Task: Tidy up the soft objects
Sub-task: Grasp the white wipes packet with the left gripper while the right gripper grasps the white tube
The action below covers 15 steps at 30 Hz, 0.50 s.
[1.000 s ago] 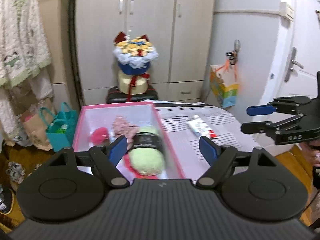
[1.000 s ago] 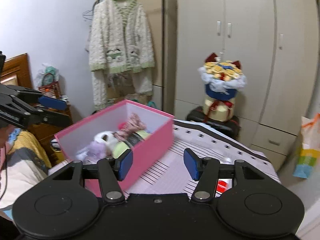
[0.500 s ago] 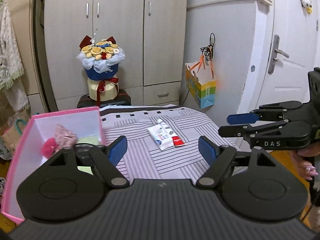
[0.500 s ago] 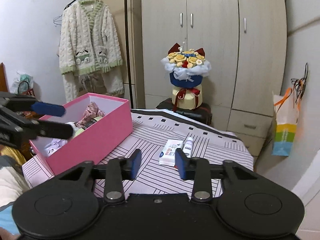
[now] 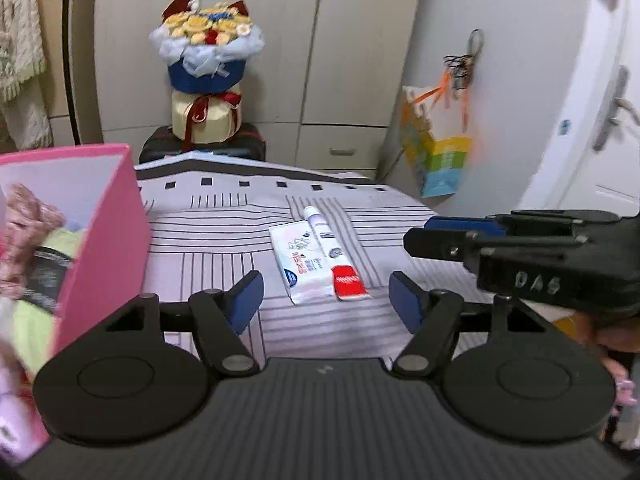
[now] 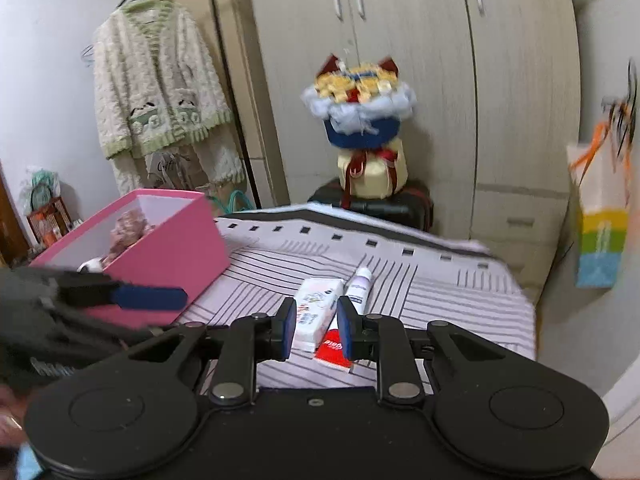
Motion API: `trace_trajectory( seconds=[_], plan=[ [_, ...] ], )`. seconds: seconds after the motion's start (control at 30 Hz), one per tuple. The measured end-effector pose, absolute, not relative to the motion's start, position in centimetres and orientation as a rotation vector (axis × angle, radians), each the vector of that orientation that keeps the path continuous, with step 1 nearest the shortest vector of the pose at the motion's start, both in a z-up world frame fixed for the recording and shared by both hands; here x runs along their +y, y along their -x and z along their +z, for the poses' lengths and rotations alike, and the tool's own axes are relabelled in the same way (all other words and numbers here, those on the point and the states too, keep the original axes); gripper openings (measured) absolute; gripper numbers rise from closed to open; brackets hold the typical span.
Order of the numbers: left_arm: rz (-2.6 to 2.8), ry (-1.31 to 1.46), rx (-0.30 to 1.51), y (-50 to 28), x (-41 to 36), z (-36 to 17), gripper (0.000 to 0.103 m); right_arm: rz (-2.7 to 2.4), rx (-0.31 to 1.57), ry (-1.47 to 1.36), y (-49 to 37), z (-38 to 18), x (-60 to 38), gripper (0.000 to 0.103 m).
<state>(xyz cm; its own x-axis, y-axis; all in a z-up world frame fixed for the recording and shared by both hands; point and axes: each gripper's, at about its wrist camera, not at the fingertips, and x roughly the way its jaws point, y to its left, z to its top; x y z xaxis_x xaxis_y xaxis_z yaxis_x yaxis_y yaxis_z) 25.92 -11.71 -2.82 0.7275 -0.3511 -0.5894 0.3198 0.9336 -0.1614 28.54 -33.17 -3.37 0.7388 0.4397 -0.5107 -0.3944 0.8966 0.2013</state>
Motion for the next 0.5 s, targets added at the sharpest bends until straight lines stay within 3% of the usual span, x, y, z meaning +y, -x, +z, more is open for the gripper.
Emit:
trace_trajectory(
  seconds=[0.2,0.5],
  plan=[
    [-0.287,0.042,0.727,-30.9,-14.4,-6.6,0.064,0.438,0.702,-0.147,-34.1,-6.3,-34.0,0.027],
    [-0.224,0.082,0.717,-33.9,-14.9,-7.7,0.064,0.475,0.792,-0.255,-38.7,-8.9,-33.9,0.027]
  ],
)
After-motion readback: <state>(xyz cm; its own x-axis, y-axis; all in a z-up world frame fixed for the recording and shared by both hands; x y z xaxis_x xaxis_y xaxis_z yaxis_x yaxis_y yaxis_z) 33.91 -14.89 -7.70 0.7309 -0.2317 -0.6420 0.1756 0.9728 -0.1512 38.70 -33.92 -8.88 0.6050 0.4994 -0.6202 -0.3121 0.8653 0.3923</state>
